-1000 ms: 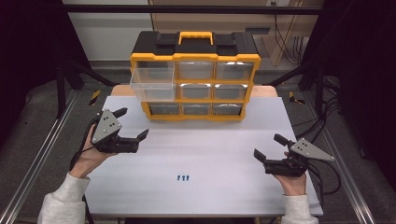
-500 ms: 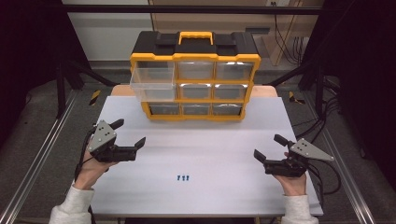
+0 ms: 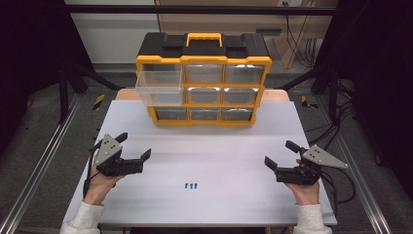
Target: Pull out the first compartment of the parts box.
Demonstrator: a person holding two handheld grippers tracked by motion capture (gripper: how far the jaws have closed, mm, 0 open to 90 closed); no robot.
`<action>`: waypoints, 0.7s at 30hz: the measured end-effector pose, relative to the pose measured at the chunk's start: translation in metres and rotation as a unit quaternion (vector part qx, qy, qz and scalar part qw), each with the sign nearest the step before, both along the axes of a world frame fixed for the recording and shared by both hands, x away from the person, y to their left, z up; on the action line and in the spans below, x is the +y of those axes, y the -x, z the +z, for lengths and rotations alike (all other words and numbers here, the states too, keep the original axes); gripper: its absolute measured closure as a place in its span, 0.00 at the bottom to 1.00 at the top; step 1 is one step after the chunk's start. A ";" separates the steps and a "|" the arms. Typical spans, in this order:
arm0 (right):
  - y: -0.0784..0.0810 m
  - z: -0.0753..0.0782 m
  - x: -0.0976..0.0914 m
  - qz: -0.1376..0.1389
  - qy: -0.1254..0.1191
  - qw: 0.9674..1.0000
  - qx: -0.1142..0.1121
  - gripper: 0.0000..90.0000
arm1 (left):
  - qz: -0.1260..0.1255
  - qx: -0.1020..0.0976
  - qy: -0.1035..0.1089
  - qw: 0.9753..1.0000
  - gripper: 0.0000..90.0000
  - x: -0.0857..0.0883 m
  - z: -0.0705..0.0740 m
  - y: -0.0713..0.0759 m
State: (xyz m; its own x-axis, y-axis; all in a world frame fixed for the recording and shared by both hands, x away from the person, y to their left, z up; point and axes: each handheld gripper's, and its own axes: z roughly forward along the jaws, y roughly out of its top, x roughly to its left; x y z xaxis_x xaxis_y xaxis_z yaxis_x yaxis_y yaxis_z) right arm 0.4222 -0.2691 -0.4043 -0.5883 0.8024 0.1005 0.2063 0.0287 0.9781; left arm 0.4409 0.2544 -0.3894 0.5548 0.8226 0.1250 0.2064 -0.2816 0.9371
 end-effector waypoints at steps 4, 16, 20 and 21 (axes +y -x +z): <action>0.000 0.000 0.000 0.000 -0.001 1.000 0.002 0.01 | -0.001 0.011 -0.006 1.000 0.05 -0.003 -0.008 0.001; 0.000 -0.002 0.001 0.002 0.003 1.000 0.002 0.01 | -0.013 0.041 0.010 0.999 0.07 -0.013 -0.022 0.007; 0.001 -0.003 0.002 0.000 0.001 1.000 0.007 0.01 | -0.020 0.064 0.020 0.998 0.06 -0.017 -0.025 0.008; 0.001 -0.003 0.002 0.001 0.000 1.000 0.007 0.01 | -0.022 0.067 0.023 0.997 0.06 -0.019 -0.025 0.008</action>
State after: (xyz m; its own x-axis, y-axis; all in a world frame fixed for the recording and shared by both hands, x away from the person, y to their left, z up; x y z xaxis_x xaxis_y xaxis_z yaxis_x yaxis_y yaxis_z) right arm 0.4213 -0.2666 -0.4070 -0.5882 0.8012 0.1098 0.2206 0.0284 0.9749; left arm 0.4329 0.2358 -0.4148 0.5990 0.8007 0.0093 0.3196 -0.2497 0.9141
